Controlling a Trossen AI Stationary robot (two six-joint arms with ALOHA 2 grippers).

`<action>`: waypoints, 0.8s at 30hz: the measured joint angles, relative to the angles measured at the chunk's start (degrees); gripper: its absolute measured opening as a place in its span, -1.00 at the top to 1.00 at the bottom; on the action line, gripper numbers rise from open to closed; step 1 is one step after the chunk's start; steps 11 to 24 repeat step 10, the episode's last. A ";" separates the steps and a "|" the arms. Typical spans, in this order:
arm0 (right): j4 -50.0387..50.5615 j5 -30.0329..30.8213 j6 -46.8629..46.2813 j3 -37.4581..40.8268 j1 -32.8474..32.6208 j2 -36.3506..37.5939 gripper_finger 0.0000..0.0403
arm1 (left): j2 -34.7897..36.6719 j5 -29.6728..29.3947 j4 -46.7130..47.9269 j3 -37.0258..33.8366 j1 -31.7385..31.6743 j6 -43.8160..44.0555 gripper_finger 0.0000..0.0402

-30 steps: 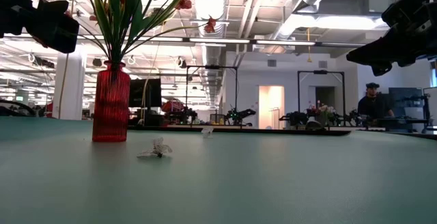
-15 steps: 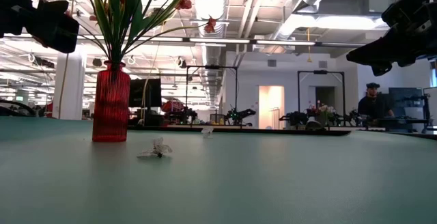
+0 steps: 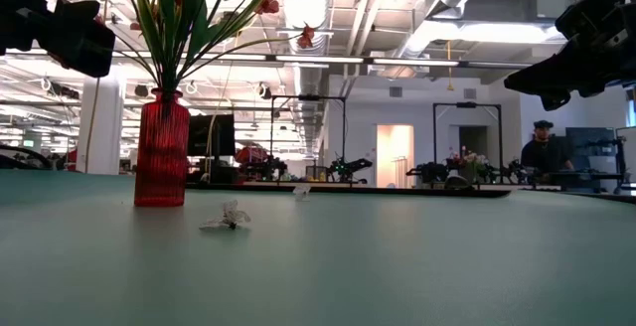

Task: Sort flowers into vase by color
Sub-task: Return to Home Position

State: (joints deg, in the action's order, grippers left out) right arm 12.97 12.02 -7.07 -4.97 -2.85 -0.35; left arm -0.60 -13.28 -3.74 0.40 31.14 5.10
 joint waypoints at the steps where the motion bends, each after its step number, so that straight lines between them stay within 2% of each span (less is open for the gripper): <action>1: 0.00 0.00 0.00 0.00 0.00 0.01 0.62 | 0.00 0.01 -0.01 0.00 0.00 0.05 0.30; 24: 0.01 0.00 0.01 0.00 0.00 0.00 0.62 | 0.00 0.00 0.00 0.00 0.00 0.30 0.30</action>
